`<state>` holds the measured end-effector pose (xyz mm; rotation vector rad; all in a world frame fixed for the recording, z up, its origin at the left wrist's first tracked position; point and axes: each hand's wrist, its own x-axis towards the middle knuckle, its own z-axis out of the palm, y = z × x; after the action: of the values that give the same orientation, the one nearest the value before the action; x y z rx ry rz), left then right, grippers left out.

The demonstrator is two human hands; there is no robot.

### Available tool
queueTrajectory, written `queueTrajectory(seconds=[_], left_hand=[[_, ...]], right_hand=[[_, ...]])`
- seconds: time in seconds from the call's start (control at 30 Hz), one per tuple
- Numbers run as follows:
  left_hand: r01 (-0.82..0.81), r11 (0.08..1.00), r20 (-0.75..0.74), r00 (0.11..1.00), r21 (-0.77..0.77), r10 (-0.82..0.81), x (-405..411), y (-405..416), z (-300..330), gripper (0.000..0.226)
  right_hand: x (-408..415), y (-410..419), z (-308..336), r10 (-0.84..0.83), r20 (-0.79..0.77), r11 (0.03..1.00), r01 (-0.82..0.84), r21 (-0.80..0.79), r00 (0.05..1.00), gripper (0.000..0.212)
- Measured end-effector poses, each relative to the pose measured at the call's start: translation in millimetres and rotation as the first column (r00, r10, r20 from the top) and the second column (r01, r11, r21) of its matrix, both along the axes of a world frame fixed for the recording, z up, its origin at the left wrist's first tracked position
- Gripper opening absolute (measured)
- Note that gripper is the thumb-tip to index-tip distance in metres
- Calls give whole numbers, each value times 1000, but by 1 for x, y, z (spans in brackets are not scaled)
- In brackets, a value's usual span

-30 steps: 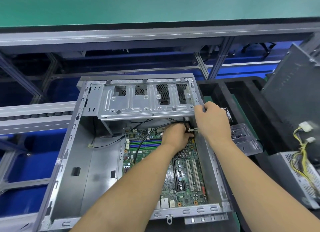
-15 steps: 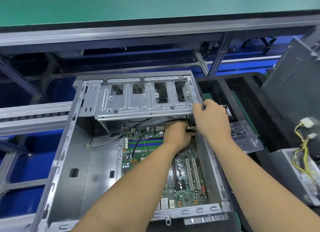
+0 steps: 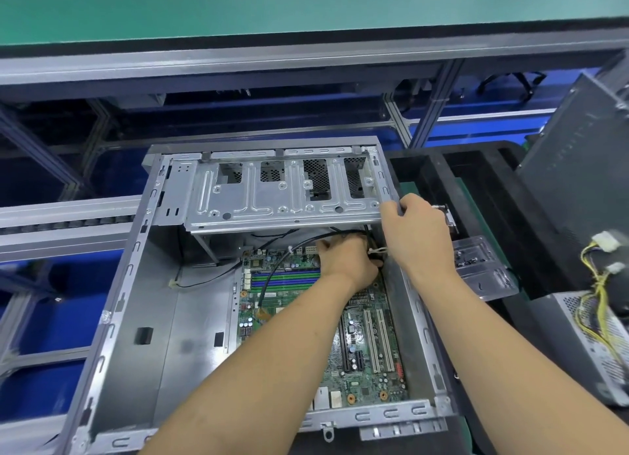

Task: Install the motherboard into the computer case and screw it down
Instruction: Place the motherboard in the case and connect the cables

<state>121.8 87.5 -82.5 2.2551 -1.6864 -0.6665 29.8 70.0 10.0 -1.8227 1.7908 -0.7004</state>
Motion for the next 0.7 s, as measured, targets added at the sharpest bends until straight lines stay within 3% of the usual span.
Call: queueTrajectory(seconds=[0.23, 0.33, 0.4, 0.57, 0.7], left_hand=[[3, 999, -77, 997, -38, -6, 6, 5, -4, 42], [10, 999, -160, 987, -51, -18, 12, 8, -6, 32], [22, 998, -202, 979, -60, -34, 15, 8, -7, 8], [-24, 999, -322, 947, -40, 10, 19, 6, -3, 30], [27, 999, -293, 955, -22, -32, 15, 8, -2, 24]], right_hand=[[-1, 3, 2, 2, 0, 1000, -2, 4, 1000, 29], [0, 1, 2, -8, -7, 1000, 8, 7, 1000, 29], [0, 1, 2, -3, -3, 1000, 3, 7, 1000, 30], [0, 0, 1, -7, 8, 1000, 7, 2, 1000, 31], [0, 0, 1, -10, -3, 1000, 10, 5, 1000, 30]])
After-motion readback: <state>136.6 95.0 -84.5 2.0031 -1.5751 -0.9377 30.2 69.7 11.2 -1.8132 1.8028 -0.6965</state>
